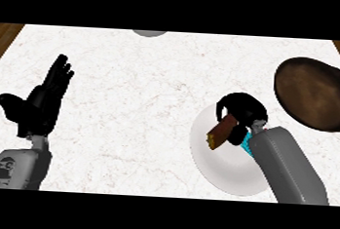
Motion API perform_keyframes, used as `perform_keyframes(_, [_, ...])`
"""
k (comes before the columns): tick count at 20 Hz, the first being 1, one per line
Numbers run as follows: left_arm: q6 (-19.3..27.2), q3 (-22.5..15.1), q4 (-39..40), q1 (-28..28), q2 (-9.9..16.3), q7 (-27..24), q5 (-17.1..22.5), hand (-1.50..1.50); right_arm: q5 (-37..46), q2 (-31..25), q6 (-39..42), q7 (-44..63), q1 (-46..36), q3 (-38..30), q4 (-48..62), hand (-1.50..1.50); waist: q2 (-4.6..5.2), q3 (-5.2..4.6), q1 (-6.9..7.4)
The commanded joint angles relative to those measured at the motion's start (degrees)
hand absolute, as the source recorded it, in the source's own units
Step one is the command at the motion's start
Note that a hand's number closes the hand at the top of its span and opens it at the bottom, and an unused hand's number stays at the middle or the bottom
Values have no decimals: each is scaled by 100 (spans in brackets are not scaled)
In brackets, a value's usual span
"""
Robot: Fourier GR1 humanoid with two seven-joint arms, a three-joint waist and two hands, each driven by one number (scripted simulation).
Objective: Pick the sweet potato from the plate and place it in the pan
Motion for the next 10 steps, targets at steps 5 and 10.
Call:
perform_keyframes(5, [119,-23,-311,92,-128,155,-154,0,348,268,-714,-265,208,-117,98,150,17,15,0])
perform_keyframes(10, [-101,95,10,-103,31,119,2,0,225,1091,-936,2591,-452,-909,129,150,27,9,71])
